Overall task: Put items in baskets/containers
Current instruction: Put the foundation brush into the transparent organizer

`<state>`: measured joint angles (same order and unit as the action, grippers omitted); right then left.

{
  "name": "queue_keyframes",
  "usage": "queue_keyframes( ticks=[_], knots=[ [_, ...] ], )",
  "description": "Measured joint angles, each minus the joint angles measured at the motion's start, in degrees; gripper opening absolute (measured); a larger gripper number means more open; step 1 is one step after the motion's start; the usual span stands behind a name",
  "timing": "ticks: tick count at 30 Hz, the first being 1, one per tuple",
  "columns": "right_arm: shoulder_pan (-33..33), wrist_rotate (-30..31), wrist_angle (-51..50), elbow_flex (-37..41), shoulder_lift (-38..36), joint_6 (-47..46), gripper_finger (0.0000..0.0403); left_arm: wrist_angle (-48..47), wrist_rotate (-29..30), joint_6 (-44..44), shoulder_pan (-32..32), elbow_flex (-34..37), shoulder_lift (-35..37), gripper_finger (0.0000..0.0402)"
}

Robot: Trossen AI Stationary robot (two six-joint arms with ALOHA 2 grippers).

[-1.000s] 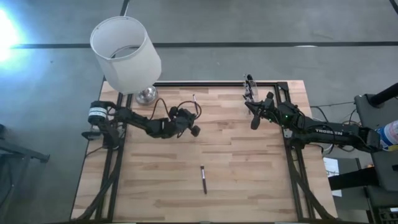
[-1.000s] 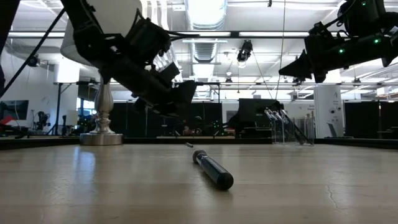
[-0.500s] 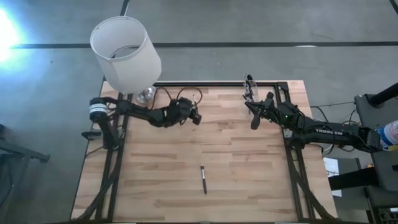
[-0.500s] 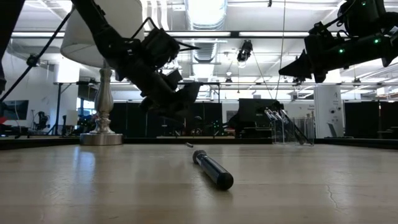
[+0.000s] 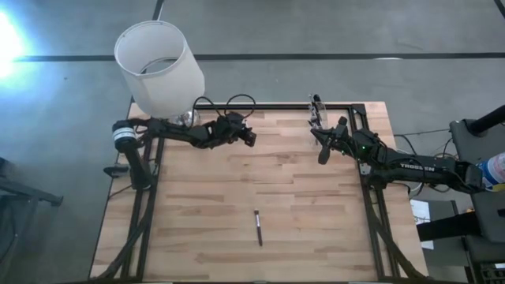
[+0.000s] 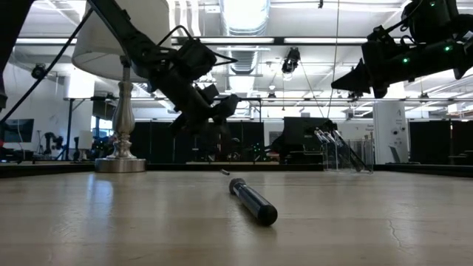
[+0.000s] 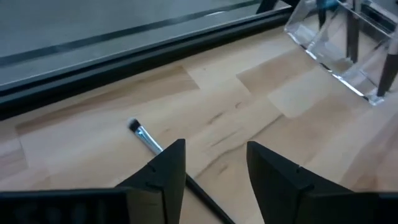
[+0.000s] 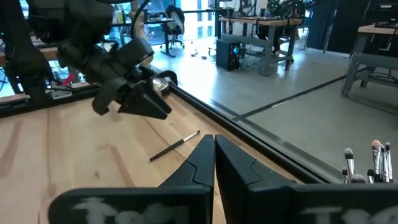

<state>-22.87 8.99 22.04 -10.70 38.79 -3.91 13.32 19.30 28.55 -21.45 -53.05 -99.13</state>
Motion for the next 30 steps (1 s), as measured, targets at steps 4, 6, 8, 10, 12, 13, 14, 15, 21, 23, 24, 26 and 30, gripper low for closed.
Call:
queue_keyframes(
  ticks=[4,6,8,10,12,13,14,15,21,23,24,26,30],
  knots=[
    [0.0,0.0,0.0,0.0,0.0,0.0,0.0008,0.3,0.1,0.1,-0.8,-0.1,-1.3,0.0161],
    [0.0,0.0,0.1,0.0,0.0,0.0,0.0008,0.0,0.1,0.0,-1.0,-0.8,-3.5,0.0161],
    [0.0,0.0,1.0,0.1,0.0,0.0,0.0008,-0.4,0.0,-0.2,-1.3,-2.6,-6.2,0.0161],
    [0.0,0.0,1.4,0.3,0.0,0.0,0.0008,-1.8,0.1,-0.5,-1.7,-5.1,-8.5,0.0161],
    [0.0,0.0,1.2,0.5,0.1,0.0,0.0008,-3.7,0.2,-0.4,-2.2,-7.7,-10.4,0.0161],
    [0.0,0.0,1.3,0.5,0.1,0.0,0.0008,-5.4,0.8,-0.4,-2.5,-8.9,-11.1,0.0161],
    [0.0,0.0,1.3,0.6,0.1,0.1,0.0008,-7.0,2.2,-0.2,-2.7,-10.1,-11.7,0.0161],
    [0.0,0.0,1.3,0.6,0.1,0.2,0.0008,-8.8,3.9,-0.1,-2.9,-11.2,-12.2,0.0161],
    [0.0,0.0,1.3,0.6,0.1,0.9,0.0008,-13.9,6.6,1.7,-4.3,-13.3,-12.8,0.0161],
    [0.0,0.0,1.3,0.6,0.1,0.9,0.0008,-13.2,5.7,1.9,-5.0,-13.4,-13.2,0.0161],
    [0.1,-0.1,1.3,0.6,0.1,0.8,0.0008,-13.3,5.4,2.0,-5.4,-13.4,-13.4,0.0161],
    [0.3,-0.1,1.3,0.6,0.1,0.7,0.0008,-13.4,4.9,2.6,-6.1,-13.3,-13.9,0.0161],
    [0.5,-0.1,1.3,0.6,0.1,0.9,0.0008,-12.3,2.3,2.0,-6.8,-13.3,-15.0,0.0161]
  ],
)
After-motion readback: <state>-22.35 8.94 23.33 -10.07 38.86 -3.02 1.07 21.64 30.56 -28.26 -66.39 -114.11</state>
